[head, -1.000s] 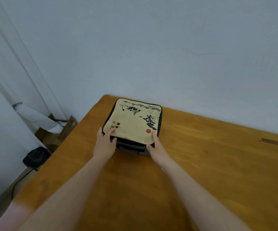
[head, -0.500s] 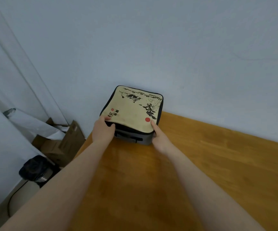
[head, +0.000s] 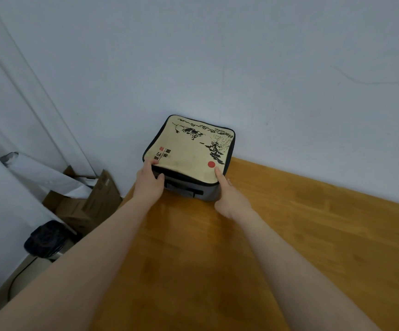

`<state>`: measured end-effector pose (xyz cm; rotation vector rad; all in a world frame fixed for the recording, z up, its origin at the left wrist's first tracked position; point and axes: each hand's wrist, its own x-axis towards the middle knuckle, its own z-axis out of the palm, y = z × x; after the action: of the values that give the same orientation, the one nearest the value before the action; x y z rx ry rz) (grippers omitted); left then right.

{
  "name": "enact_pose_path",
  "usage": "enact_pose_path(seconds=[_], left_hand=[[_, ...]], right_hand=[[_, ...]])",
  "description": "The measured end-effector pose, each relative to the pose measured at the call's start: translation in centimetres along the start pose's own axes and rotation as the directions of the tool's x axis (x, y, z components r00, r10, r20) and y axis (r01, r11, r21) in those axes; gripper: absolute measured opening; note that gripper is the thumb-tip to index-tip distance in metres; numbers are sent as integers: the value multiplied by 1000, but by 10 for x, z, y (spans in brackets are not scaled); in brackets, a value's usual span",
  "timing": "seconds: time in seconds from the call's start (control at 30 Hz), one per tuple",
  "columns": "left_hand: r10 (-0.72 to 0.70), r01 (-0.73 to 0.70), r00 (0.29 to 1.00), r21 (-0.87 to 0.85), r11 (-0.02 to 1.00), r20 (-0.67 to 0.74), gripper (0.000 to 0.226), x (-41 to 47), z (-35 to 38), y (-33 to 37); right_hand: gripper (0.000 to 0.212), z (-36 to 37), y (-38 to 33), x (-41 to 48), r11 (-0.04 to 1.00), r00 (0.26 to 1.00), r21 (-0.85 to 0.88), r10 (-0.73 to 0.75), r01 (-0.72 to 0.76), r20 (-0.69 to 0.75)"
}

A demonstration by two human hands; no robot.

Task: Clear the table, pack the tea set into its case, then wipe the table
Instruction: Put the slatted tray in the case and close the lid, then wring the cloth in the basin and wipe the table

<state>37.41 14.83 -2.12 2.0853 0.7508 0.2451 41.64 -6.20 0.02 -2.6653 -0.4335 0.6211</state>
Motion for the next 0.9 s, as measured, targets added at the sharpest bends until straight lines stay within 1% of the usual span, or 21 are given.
enact_pose_path(seconds=[0.07, 0.13, 0.2, 0.27, 0.3, 0.37, 0.43, 0.53, 0.67, 0.9], left_hand=[[40, -41, 998, 18, 999, 55, 53, -16, -2, -7], [92, -99, 993, 90, 991, 72, 61, -37, -3, -12], [172, -181, 983, 219, 959, 59, 63, -58, -4, -12], [276, -268, 961, 380, 885, 33, 63, -79, -5, -12], [309, -286, 951, 440, 851, 20, 63, -90, -6, -12], [309, -266, 951, 485, 833, -10, 62, -116, -9, -11], [301, -248, 953, 506, 826, -23, 61, -143, -14, -13], [324, -247, 945, 564, 788, -38, 60, -181, -23, -17], [280, -192, 956, 542, 818, -84, 60, -235, -36, -13], [257, -108, 942, 529, 841, -217, 67, -340, -61, -10]], right_hand=[[105, 10, 1, -16, 998, 999, 58, -19, 18, 25], [101, 20, 2, -32, 998, 999, 44, -50, 51, -3], [84, 28, 2, -46, 996, 993, 21, -84, 86, -88], [67, 29, 1, -59, 992, 978, 40, -108, 116, -178], [64, 28, 1, -66, 990, 975, 65, -110, 124, -194], [65, 26, 3, -83, 985, 970, 91, -123, 144, -209], [68, 24, 7, -105, 986, 961, 60, -138, 157, -239], [72, 25, 15, -138, 987, 957, 13, -152, 160, -249], [71, 30, 26, -188, 982, 958, 40, -169, 183, -231], [70, 34, 42, -278, 951, 930, 47, -287, 306, -230]])
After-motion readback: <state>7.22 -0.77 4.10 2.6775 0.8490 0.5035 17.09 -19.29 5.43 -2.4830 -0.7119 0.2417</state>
